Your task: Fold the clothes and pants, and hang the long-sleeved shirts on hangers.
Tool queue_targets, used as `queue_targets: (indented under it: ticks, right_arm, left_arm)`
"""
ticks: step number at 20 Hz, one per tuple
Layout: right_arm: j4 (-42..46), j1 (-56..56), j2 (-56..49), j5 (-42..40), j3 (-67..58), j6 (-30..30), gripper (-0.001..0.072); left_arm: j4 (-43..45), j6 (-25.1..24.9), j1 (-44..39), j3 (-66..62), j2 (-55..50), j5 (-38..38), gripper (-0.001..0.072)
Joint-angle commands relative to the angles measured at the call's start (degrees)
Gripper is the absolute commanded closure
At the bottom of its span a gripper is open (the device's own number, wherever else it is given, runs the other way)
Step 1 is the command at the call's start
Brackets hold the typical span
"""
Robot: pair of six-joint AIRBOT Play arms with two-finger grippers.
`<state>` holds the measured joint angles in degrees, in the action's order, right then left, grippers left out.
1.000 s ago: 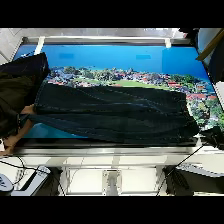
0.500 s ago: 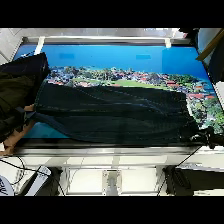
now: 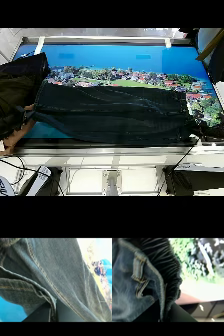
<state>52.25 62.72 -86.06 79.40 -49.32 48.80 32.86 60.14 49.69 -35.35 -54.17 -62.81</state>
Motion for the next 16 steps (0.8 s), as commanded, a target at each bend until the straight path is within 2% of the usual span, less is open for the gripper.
queue_targets:
  ticks: [1, 3, 5, 8, 9, 11, 14, 16]
  right_arm:
    - [6.84, 2.84, 3.21, 11.52, -5.88, 3.39, 0.0664]
    - [7.82, 6.49, 7.61, 15.34, -11.32, 3.72, 0.0664]
    - [6.43, 8.70, 12.52, 14.88, -15.52, 5.75, 0.0665]
    - [-5.16, 5.77, 17.16, 12.39, -17.22, 9.33, 0.0665]
    - [-6.80, 3.08, 17.51, 12.24, -17.22, 9.62, 0.0665]
    - [-4.52, -4.09, 17.16, 9.14, -17.25, 13.33, 0.0665]
    - [0.76, -14.62, 15.65, -3.91, -17.27, 22.34, 0.0665]
    - [1.25, -19.56, 13.40, -12.37, -17.27, 27.76, 0.0665]
  left_arm:
    - [6.01, 0.42, 0.55, -6.67, 1.84, -2.08, 0.0694]
    - [12.74, 4.76, 0.70, -13.16, 3.87, -3.78, 0.0694]
    - [15.54, 7.67, 0.72, -18.47, 6.05, -4.85, 0.0694]
    - [15.21, 10.51, -1.44, -23.21, 8.00, -3.69, 0.0696]
    - [15.28, 11.87, -3.04, -23.91, 7.76, -1.38, 0.0696]
    - [17.53, 15.06, -6.88, -24.04, 6.21, 5.22, 0.0697]
    - [29.57, 24.17, -14.08, -24.06, 0.33, 16.85, 0.0697]
    - [33.68, 27.36, -18.71, -24.28, -5.22, 23.32, 0.0697]
